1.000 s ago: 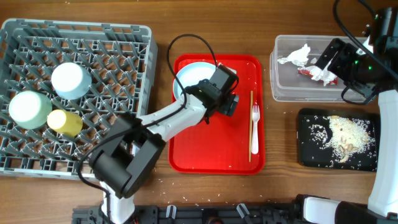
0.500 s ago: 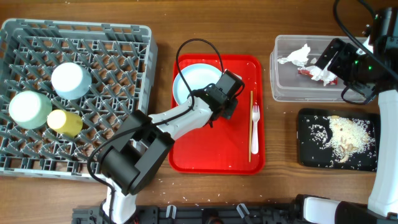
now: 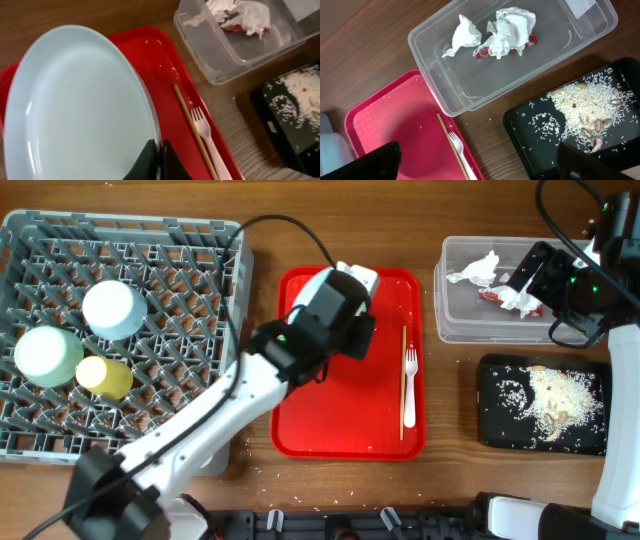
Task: Sort waste into correct bins and load items into the dishwasher rack
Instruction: 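Carry the light-blue plate into the dish rack and release it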
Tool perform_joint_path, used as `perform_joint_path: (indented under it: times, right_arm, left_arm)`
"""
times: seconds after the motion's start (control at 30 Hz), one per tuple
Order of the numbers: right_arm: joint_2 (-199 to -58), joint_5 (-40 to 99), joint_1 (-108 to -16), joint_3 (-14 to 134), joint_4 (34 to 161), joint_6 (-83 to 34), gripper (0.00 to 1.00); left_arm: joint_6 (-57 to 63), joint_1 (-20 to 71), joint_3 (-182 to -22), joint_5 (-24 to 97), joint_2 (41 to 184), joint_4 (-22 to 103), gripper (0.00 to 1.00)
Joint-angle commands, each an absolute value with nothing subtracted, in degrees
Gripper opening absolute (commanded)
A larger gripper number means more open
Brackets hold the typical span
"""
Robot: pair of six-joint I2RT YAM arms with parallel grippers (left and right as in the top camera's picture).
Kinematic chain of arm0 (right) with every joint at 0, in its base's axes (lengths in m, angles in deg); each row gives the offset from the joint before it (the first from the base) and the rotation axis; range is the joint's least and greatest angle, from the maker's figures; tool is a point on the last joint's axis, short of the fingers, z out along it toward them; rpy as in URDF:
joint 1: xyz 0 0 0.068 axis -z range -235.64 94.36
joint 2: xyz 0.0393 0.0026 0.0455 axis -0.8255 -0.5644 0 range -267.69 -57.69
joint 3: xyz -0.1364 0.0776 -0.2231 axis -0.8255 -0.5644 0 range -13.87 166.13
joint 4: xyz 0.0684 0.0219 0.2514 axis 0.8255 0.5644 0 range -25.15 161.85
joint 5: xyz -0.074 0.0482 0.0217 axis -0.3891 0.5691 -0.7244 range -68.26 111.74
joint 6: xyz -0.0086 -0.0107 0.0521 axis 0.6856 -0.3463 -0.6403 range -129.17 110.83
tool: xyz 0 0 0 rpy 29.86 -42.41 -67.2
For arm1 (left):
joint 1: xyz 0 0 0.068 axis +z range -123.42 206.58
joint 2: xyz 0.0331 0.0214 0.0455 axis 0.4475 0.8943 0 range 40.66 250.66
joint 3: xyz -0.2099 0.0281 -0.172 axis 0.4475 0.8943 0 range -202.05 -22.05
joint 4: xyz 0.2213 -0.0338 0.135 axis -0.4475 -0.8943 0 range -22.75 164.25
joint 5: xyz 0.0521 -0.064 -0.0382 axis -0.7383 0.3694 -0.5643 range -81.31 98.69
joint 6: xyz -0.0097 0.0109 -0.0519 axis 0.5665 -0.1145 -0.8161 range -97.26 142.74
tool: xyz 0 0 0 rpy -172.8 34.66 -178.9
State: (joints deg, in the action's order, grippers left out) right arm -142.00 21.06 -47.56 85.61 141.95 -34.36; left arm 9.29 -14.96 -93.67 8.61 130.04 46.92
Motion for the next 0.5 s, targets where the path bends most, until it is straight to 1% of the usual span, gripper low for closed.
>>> perform_joint_path:
  times: [0.0,0.07,0.17,0.2,0.27,0.33,0.43,0.47]
  right_arm:
    - [-142.62,20.47,-47.45,85.91,141.82,-33.29,1.0]
    - [-142.62,20.47,-47.45,85.91,141.82,-33.31,1.0]
    - [-142.62,20.47,-47.45,85.91,141.82,-33.31,1.0]
    - [-142.62,20.47,-47.45,85.91,141.82,-33.31,1.0]
    - [-142.62,20.47,-47.45,85.91,141.82,-33.31,1.0]
    - [-142.62,20.47,-47.45,85.91,141.82,-33.31,1.0]
    - [-142.62,20.47,-47.45,85.91,141.82,-33.31,1.0]
    - [-142.62,20.47,-47.45,85.91,141.82,-33.31,1.0]
  left_arm:
    - [8.35,-7.09,-93.34,22.43,119.86,45.98,0.04]
    - [8.35,-0.62,-93.34,31.28,115.29,45.54,0.04]
    - [8.37,15.68,-93.34,47.59,110.63,44.38,0.04]
    - [8.37,18.64,-93.32,51.5,110.76,44.21,0.04]
    - [8.42,26.44,-93.32,58.45,113.43,42.31,0.04]
    - [8.39,31.49,-93.32,63.37,116.73,42.83,0.04]
    - [8.37,38.42,-93.32,78.75,123.33,46.02,0.04]
    - [8.39,39.95,-93.32,80.22,125.45,46.05,0.04]
